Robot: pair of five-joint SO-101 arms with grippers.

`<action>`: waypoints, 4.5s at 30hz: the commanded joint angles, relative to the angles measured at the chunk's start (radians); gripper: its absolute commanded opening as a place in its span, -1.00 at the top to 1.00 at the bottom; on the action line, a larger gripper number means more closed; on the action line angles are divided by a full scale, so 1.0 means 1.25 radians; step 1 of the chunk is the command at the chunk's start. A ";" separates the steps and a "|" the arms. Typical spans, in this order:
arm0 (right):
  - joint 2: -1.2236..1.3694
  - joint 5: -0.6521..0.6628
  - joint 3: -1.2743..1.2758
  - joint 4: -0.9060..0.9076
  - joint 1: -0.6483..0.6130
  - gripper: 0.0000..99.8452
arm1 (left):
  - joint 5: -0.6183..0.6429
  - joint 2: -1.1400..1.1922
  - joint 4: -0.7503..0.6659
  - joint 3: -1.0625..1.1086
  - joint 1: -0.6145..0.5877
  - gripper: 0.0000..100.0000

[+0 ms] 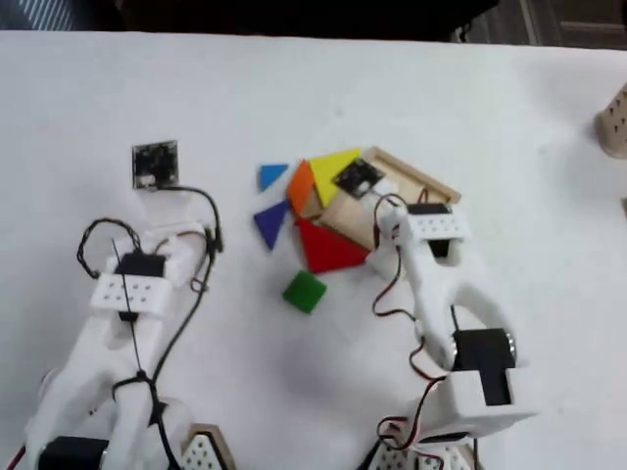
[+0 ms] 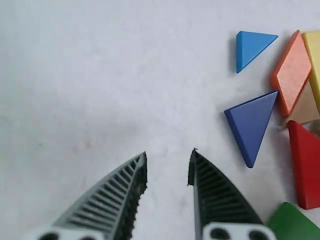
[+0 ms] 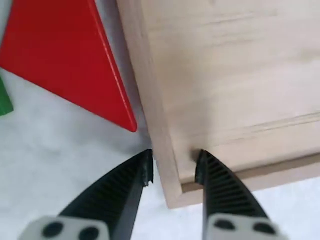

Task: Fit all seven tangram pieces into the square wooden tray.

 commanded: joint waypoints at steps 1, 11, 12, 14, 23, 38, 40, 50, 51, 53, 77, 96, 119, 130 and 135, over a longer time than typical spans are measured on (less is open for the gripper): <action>-0.007 0.010 -0.025 0.034 0.012 0.93 | 0.009 0.001 -0.026 -0.006 -0.009 0.69; -0.148 0.115 0.074 0.201 0.064 0.96 | 0.009 0.001 -0.026 -0.005 -0.009 0.69; -0.182 0.128 0.112 0.199 0.066 0.96 | 0.009 0.001 -0.026 -0.002 -0.009 0.69; -0.265 0.142 0.187 0.198 0.062 0.96 | 0.009 0.001 -0.039 0.009 -0.009 0.69; -0.511 0.005 0.274 0.215 0.061 0.62 | 0.009 -0.001 -0.079 0.036 -0.009 0.69; -0.374 -0.140 0.242 0.107 -0.060 0.84 | 0.009 -0.001 -0.077 0.037 -0.010 0.69; -0.327 -0.133 0.238 0.075 -0.060 0.84 | 0.007 -0.001 -0.077 0.037 -0.010 0.69; -0.063 -0.238 0.036 0.058 -0.060 0.80 | 0.007 -0.001 -0.077 0.037 -0.009 0.69; -0.040 -0.263 0.005 0.069 -0.060 0.84 | 0.007 -0.001 -0.077 0.037 -0.009 0.69; 0.007 -0.307 -0.053 0.080 -0.061 0.89 | 0.007 -0.001 -0.077 0.037 -0.009 0.69; 0.154 -0.600 -0.583 0.517 -0.114 0.56 | -0.049 -0.002 -0.074 0.044 0.028 0.69; -0.278 -0.492 0.120 0.117 -0.012 0.56 | 0.162 0.060 0.140 -0.133 0.386 0.34; -0.219 -0.463 0.087 0.110 -0.014 0.56 | 0.363 0.509 0.144 -0.423 0.392 0.34; -0.219 -0.463 0.087 0.110 -0.009 0.56 | 0.373 0.510 0.144 -0.419 0.387 0.34; -0.217 -0.462 0.087 0.110 -0.009 0.56 | 0.394 0.511 0.144 -0.422 0.360 0.34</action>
